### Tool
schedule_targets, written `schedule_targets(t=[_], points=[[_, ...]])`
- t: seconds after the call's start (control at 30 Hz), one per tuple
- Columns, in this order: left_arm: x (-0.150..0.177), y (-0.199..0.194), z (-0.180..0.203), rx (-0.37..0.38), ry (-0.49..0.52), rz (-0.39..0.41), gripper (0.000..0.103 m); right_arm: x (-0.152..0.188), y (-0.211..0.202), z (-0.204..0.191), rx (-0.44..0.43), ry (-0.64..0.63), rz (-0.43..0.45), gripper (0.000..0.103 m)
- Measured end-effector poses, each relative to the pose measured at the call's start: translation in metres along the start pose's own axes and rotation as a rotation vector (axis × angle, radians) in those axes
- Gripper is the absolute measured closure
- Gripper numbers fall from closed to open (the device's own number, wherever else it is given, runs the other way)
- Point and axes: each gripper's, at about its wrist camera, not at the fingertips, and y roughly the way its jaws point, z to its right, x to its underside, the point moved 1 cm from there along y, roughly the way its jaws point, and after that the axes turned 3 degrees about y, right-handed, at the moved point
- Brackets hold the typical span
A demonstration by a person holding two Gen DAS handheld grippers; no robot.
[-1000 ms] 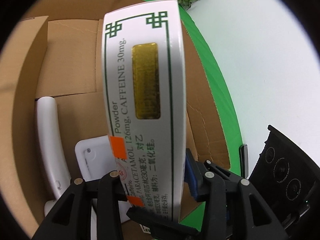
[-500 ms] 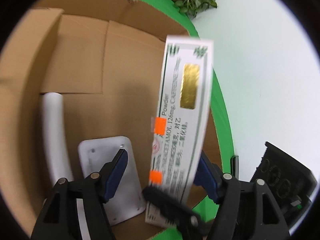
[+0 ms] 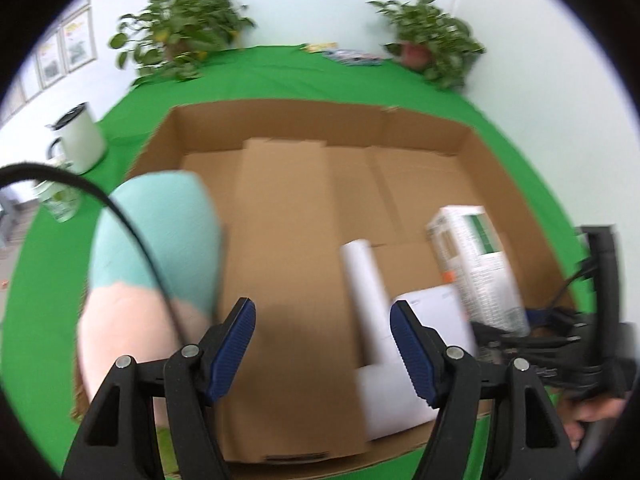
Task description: Organize objects
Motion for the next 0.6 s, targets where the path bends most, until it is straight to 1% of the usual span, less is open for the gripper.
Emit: schedule_targets(t=[0.03, 0.07, 0.1, 0.13, 0.17, 0.2, 0.23, 0.27, 0.3, 0.43, 0.5, 0.53, 0.57, 0.6], points=[[-0.015, 0.019, 0.017, -0.016, 0.008, -0.001, 0.034, 0.001, -0.001, -0.002, 0.006, -0.004, 0.003, 0.036], [-0.017, 0.044, -0.008, -0.025, 0.022, 0.009, 0.034, 0.001, -0.002, -0.002, 0.011, -0.010, 0.011, 0.036], [-0.012, 0.047, -0.022, -0.035, 0.040, 0.015, 0.034, 0.003, -0.005, -0.002, 0.012, -0.020, 0.025, 0.036], [-0.008, 0.035, -0.027, -0.043, 0.048, 0.015, 0.034, 0.003, -0.009, -0.004, 0.020, -0.022, 0.036, 0.035], [-0.006, 0.035, -0.024, -0.056, 0.055, 0.013, 0.034, 0.004, -0.011, -0.003, 0.032, -0.023, 0.046, 0.035], [0.003, 0.022, -0.031, -0.066, 0.060, 0.011, 0.034, 0.004, -0.012, -0.003, 0.040, -0.026, 0.056, 0.035], [0.004, 0.019, -0.026, -0.073, 0.060, 0.010, 0.034, 0.005, -0.011, -0.003, 0.035, -0.032, 0.058, 0.037], [0.005, 0.026, -0.025, -0.074, 0.052, 0.013, 0.034, 0.007, -0.011, -0.005, 0.030, -0.040, 0.055, 0.040], [0.003, 0.032, -0.024, -0.069, 0.033, 0.015, 0.034, 0.009, -0.012, -0.009, 0.032, -0.062, 0.064, 0.040], [-0.002, 0.031, -0.032, -0.026, -0.018, 0.007, 0.034, 0.012, -0.013, -0.016, 0.053, -0.102, 0.071, 0.041], [0.003, 0.023, -0.038, -0.004, -0.038, 0.014, 0.034, 0.014, -0.017, -0.014, 0.050, -0.087, 0.059, 0.039], [0.006, 0.019, -0.040, -0.008, -0.042, 0.028, 0.034, 0.014, -0.018, -0.013, 0.052, -0.078, 0.062, 0.033], [0.010, 0.012, -0.043, -0.019, -0.044, 0.047, 0.034, 0.015, -0.022, -0.013, 0.050, -0.069, 0.076, 0.022], [0.015, 0.003, -0.045, -0.026, -0.040, 0.074, 0.034, 0.016, -0.027, -0.013, 0.040, -0.067, 0.094, 0.018]])
